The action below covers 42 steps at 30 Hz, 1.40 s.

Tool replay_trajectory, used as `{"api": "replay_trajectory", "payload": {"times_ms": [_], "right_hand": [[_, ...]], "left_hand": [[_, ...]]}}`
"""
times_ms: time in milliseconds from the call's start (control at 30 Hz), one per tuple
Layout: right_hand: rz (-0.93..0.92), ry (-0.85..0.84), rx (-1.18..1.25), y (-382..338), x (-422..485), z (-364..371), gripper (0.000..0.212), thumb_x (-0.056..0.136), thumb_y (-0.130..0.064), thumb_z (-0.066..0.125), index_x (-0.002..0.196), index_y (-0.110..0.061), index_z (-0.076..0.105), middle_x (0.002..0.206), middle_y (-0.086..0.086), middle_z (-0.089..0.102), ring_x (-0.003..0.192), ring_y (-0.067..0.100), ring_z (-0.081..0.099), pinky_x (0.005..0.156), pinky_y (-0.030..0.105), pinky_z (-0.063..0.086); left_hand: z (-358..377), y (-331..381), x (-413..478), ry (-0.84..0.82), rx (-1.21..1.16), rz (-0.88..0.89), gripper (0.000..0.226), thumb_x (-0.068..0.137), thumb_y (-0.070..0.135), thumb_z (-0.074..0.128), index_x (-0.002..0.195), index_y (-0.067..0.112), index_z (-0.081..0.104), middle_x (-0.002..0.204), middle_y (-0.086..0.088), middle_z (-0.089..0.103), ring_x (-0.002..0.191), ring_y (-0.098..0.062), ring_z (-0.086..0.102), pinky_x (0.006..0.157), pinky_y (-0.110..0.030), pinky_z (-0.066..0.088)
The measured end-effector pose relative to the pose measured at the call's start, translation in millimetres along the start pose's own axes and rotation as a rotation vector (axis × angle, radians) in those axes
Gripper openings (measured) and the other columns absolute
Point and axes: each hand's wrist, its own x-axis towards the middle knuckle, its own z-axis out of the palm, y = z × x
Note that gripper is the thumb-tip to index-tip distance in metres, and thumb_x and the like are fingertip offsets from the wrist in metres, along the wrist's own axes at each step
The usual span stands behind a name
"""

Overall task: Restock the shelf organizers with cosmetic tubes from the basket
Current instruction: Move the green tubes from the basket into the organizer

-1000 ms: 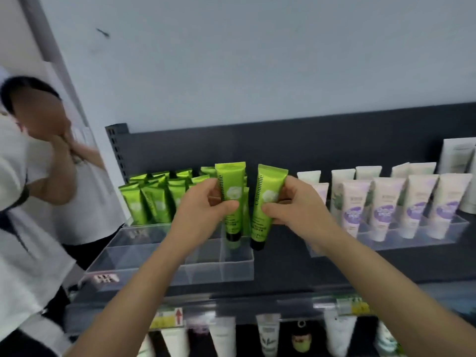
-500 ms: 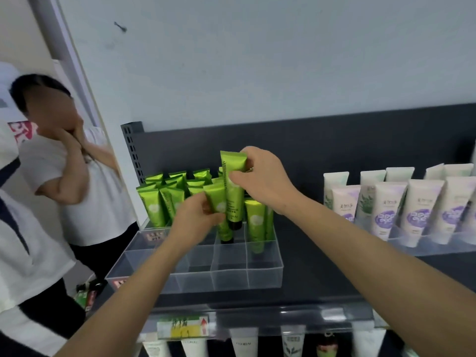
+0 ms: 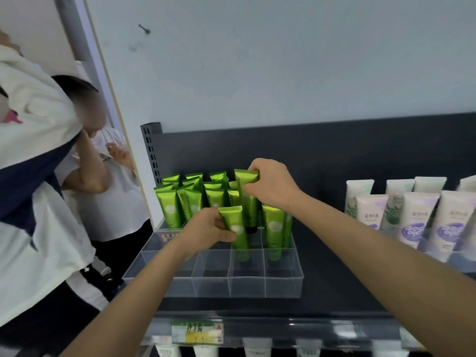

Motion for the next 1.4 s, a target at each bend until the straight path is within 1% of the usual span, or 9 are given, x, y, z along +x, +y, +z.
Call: {"api": "replay_trajectory", "payload": {"times_ms": [133, 333, 433, 600, 733, 867, 1067, 1233, 1400], "right_hand": [[-0.023, -0.059, -0.001, -3.9, 3.6, 2.4, 0.009, 0.075, -0.013, 0.067, 0.08, -0.014, 0.059, 0.084, -0.001, 0.058, 0.078, 0.017, 0.054, 0.057, 0.026, 0.041], [-0.028, -0.136, -0.094, -1.7, 7.2, 7.0, 0.01, 0.078, -0.018, 0.068, 0.078, -0.014, 0.059, 0.078, -0.004, 0.053, 0.074, 0.017, 0.052, 0.054, 0.028, 0.039], [-0.074, -0.17, -0.153, 2.0, 8.9, 10.6, 0.013, 0.085, -0.011, 0.059, 0.081, -0.008, 0.071, 0.09, -0.004, 0.065, 0.088, 0.015, 0.061, 0.07, 0.028, 0.049], [-0.087, -0.111, -0.125, -1.6, 9.3, 0.6, 0.019, 0.086, -0.009, 0.056, 0.081, -0.008, 0.074, 0.091, -0.002, 0.07, 0.09, 0.016, 0.063, 0.079, 0.031, 0.053], [-0.086, -0.009, -0.029, 1.8, 2.2, -24.4, 0.014, 0.086, -0.02, 0.064, 0.097, -0.014, 0.071, 0.097, -0.006, 0.065, 0.095, 0.01, 0.06, 0.085, 0.024, 0.047], [-0.054, 0.105, 0.031, 18.2, -17.5, -57.3, 0.017, 0.083, -0.02, 0.067, 0.099, -0.018, 0.07, 0.093, -0.007, 0.067, 0.089, 0.006, 0.06, 0.079, 0.016, 0.042], [0.085, 0.232, 0.064, 73.0, -78.2, -117.8, 0.019, 0.082, -0.018, 0.069, 0.1, -0.018, 0.069, 0.094, -0.006, 0.07, 0.089, 0.006, 0.065, 0.086, 0.022, 0.05], [0.223, 0.35, 0.042, 123.6, -145.6, -170.1, 0.015, 0.081, -0.014, 0.07, 0.096, -0.016, 0.07, 0.092, -0.002, 0.071, 0.088, 0.011, 0.067, 0.087, 0.032, 0.054], [0.366, 0.471, 0.041, 171.3, -232.4, -222.2, 0.014, 0.082, -0.012, 0.07, 0.096, -0.011, 0.07, 0.09, -0.001, 0.071, 0.084, 0.009, 0.067, 0.079, 0.023, 0.054]], "left_hand": [[3.2, 3.8, 2.4, -0.003, 0.044, 0.014, 0.014, 0.079, 0.013, 0.074, 0.09, 0.006, 0.068, 0.09, -0.007, 0.072, 0.089, -0.022, 0.067, 0.088, -0.042, 0.052], [4.5, 3.3, 4.7, 0.03, 0.086, 0.017, 0.019, 0.076, 0.019, 0.077, 0.089, 0.008, 0.066, 0.088, -0.005, 0.072, 0.086, -0.021, 0.067, 0.085, -0.044, 0.053], [1.6, 6.7, 2.5, 0.076, 0.119, 0.007, 0.026, 0.073, 0.025, 0.079, 0.087, 0.014, 0.06, 0.088, 0.001, 0.068, 0.084, -0.016, 0.064, 0.077, -0.032, 0.053], [-4.2, 17.1, -6.4, 0.187, 0.103, 0.025, 0.064, 0.067, 0.034, 0.082, 0.122, 0.018, 0.053, 0.105, 0.008, 0.061, 0.097, -0.01, 0.058, 0.083, -0.024, 0.047], [-8.8, 37.4, -15.5, 0.359, 0.153, 0.158, 0.075, 0.063, 0.04, 0.083, 0.128, 0.023, 0.049, 0.115, 0.014, 0.056, 0.107, -0.005, 0.052, 0.09, -0.025, 0.043], [5.6, 70.9, -22.2, 0.448, 0.198, 0.305, 0.072, 0.062, 0.042, 0.082, 0.125, 0.029, 0.05, 0.116, 0.018, 0.051, 0.107, 0.0, 0.048, 0.092, -0.023, 0.039], [73.9, 127.2, -16.3, 0.329, 0.209, 0.501, 0.066, 0.067, 0.039, 0.08, 0.125, 0.025, 0.051, 0.118, 0.015, 0.051, 0.111, -0.001, 0.047, 0.094, -0.019, 0.037], [147.5, 176.2, -13.4, 0.167, 0.174, 0.632, 0.06, 0.068, 0.04, 0.078, 0.121, 0.026, 0.053, 0.112, 0.015, 0.05, 0.102, 0.0, 0.047, 0.082, -0.013, 0.037], [236.8, 225.8, -22.9, -0.052, 0.135, 0.829, 0.057, 0.074, 0.043, 0.074, 0.124, 0.026, 0.052, 0.118, 0.013, 0.052, 0.106, -0.002, 0.045, 0.083, -0.015, 0.032]]}}
